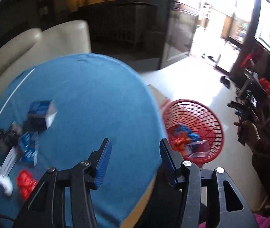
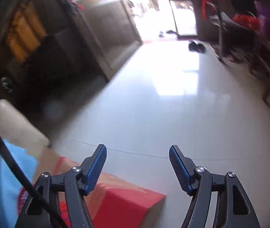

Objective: Collect trash
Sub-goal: 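Return both open tools from the basket toward the table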

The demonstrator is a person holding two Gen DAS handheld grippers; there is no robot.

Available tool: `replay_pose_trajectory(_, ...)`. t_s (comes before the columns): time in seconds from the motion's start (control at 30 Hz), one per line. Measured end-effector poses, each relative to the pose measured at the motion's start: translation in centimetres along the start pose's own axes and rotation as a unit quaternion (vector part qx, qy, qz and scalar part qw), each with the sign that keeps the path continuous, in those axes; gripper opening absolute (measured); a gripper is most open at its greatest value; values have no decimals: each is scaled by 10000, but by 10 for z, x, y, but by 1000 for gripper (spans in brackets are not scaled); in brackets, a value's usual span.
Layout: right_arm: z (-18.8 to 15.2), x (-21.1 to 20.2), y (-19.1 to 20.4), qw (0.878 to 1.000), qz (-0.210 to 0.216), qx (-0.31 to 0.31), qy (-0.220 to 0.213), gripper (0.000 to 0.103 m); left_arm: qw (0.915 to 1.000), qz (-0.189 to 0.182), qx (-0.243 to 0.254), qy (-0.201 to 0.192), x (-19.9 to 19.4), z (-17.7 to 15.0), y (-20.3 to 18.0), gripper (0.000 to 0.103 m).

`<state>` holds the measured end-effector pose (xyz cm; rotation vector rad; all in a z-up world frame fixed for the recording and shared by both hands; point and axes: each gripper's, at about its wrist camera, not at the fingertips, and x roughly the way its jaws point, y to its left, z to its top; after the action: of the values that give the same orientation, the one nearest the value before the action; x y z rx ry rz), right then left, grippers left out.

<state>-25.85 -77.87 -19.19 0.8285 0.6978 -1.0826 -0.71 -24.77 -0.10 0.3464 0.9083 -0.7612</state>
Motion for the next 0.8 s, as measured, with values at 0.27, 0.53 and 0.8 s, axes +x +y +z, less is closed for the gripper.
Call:
replay_pose_trajectory(0.27,-11,94,-12,9946,-920,98,478,72,9930,860,-744,310,-15,-24,45,54)
replay_pose_trajectory(0.53,-29,143,48,9901,-854,-630,916,72,9944,825,-539,378,-1,-1,27,54)
replay_pose_trajectory(0.8,-57,119,31,9867,-980,-597,1154,72,9974,414,-374,454,16,0,11,54)
